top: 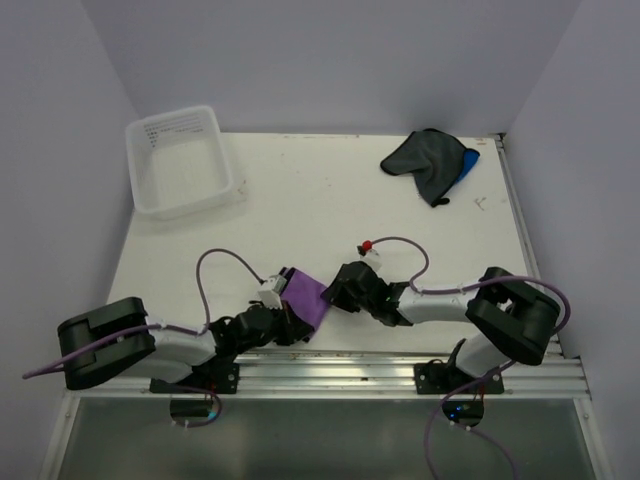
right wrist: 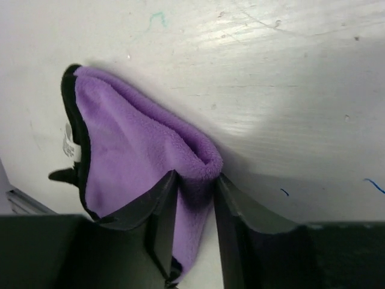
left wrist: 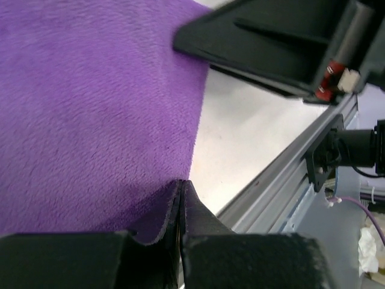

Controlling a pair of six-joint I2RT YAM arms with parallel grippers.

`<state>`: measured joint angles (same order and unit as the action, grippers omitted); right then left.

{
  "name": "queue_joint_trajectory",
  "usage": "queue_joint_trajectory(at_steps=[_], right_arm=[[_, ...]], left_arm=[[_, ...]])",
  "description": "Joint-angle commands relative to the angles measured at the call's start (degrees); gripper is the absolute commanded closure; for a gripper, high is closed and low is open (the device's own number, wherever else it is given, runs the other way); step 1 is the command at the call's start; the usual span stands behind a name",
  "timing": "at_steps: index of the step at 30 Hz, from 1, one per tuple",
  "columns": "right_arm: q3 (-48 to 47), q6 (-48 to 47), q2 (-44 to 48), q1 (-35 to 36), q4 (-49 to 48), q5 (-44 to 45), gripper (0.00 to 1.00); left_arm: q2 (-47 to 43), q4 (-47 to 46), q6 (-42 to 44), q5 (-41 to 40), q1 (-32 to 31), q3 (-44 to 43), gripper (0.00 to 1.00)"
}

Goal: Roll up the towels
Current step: Roll the towel

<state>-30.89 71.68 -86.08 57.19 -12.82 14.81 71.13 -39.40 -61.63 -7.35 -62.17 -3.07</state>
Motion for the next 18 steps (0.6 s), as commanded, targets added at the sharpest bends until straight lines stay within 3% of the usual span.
queue_joint_trajectory(at_steps=[1, 5, 8, 12, 15, 18], right_arm=[[-4.3, -5.1, -2.3, -1.3, 4.4, -5.5, 0.65], [-3.6, -4.8, -2.4, -1.4, 3.6, -6.4, 0.54], [-2.2, -4.4, -1.6, -1.5, 2.4, -6.1, 0.55], [-1.4, -4.5, -1.0, -1.8, 2.4, -6.4, 0.71], [-1.8, -6.1, -0.8, -2.1, 3.2, -6.5, 0.76], [-4.0, -8.9, -0.4, -2.5, 7.3, -6.1, 0.92]], left_arm=[[0.8, -4.2, -1.0, -2.7, -3.3, 0.4, 0.99], [0.3, -3.7, -0.9, -3.4, -4.3, -1.1, 0.99], [0.1, -3.4, -1.0, -3.5, -4.4, -1.2, 0.99], [0.4, -3.2, -1.3, -3.8, -5.1, -1.1, 1.0], [1.0, -3.8, -1.0, -3.7, -5.4, -1.4, 1.0], [0.3, -3.1, 0.4, -3.6, -5.5, -2.4, 0.98]])
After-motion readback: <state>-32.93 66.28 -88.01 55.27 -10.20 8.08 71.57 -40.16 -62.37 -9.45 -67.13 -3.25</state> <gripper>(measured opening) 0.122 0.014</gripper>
